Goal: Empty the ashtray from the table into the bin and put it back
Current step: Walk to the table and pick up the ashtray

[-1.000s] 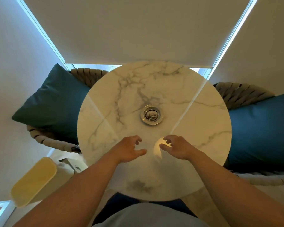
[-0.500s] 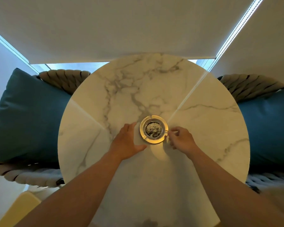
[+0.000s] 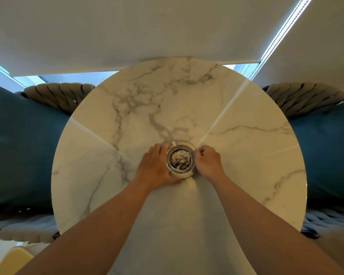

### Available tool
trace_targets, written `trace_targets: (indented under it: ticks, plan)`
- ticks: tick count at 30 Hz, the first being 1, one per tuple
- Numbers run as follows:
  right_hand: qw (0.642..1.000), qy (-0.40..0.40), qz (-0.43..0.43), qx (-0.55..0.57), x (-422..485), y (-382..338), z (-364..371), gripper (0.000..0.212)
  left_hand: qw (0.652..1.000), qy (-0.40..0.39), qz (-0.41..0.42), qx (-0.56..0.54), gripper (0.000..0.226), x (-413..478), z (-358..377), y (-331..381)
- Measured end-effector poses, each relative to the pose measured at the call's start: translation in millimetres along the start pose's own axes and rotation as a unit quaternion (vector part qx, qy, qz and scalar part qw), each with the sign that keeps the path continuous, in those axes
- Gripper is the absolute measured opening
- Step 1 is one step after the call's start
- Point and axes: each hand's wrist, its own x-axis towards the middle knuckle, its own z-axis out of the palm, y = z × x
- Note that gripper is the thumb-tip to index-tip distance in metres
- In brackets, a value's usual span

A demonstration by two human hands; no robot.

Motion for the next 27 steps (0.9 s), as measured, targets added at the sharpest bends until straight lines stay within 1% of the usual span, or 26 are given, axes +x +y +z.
trace_targets:
  ticks: [5,8,13,17,22,27]
  plan:
    - [1.000,0.015,-0.013,0.023,-9.9,1.7,-4.7,0.039,0.999,0.015,0.007,-0.042,0.121,-11.6,-7.0,5.5]
    - [0.998,0.030,-0.035,0.045,-22.9,2.4,-7.2,0.038,0.997,0.027,0.014,-0.066,0.117,-27.1,-15.4,11.5]
    - [0.990,0.050,-0.077,0.104,-60.4,0.2,-6.6,0.039,0.994,0.043,0.027,-0.099,0.118,-67.2,-36.5,17.8]
    - [0.981,0.063,-0.091,0.160,-99.6,-4.9,-0.8,0.039,0.990,0.051,0.038,-0.122,0.121,-105.4,-58.2,19.3]
    - [0.963,0.098,-0.106,0.228,-144.0,-15.6,9.4,0.042,0.985,0.068,0.051,-0.148,0.120,-147.0,-80.3,20.1]
    - [0.955,0.095,-0.126,0.252,-179.2,-22.3,13.7,0.043,0.980,0.090,0.062,-0.169,0.119,-184.9,-90.9,15.8]
